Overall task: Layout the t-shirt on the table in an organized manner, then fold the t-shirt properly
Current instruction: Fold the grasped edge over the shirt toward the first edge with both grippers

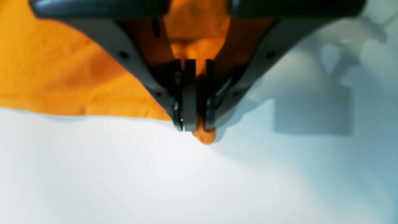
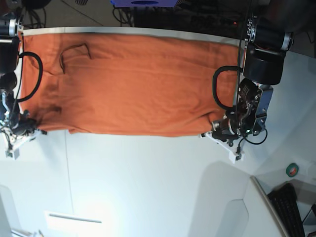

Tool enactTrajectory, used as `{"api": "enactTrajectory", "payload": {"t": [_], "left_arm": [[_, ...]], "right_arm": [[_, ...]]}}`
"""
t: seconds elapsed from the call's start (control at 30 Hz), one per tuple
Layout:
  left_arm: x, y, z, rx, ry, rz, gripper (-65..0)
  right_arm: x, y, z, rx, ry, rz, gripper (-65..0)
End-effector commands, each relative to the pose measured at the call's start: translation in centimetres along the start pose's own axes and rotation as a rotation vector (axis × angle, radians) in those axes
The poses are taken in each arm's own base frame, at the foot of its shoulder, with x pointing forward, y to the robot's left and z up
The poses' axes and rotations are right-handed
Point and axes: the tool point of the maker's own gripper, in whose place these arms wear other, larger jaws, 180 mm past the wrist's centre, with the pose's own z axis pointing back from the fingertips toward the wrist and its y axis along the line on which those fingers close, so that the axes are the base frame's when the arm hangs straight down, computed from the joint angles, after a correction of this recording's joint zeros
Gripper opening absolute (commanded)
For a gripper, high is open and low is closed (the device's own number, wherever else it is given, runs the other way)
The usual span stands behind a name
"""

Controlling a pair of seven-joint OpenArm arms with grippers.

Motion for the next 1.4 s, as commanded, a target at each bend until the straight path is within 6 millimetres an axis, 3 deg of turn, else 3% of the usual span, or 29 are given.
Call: {"api": "enactTrajectory", "payload": {"t": [0.0, 0.23, 0.67, 0.87, 0.97, 1.27, 1.37], "left_arm": [[2.9, 0.2, 1.1, -0.005, -0.072, 0.008, -65.0], [3.1, 0.1, 3.0, -0.021, -0.075, -0.012, -65.0], [3.7, 0.7, 3.5, -0.012, -0.089, -0.022, -65.0], [5.5, -0.7, 3.6, -0.034, -0.118, -0.046, -65.0], [4.7, -1.8, 3.3, -0.046, -0.097, -0.092, -65.0], [6.4, -3.5, 5.8, -0.091, -0.195, -0.121, -65.0], [4.8, -2.8, 5.7, -0.083, -0.162, -0.112, -65.0]], "right_arm": [[1.9, -0.5, 0.7, -0.006, -0.055, 0.011, -65.0], [1.8, -0.3, 1.5, -0.003, -0.078, 0.042, -65.0], [2.2, 0.7, 2.5, 0.021, -0.136, 0.079, -65.0], [2.1, 1.4, 2.7, 0.054, -0.167, 0.099, -65.0], [2.1, 1.4, 2.7, 0.053, -0.166, 0.098, -65.0], [2.1, 1.2, 2.7, 0.050, -0.165, 0.106, -65.0], [2.0, 1.3, 2.7, 0.052, -0.164, 0.106, -65.0]]}}
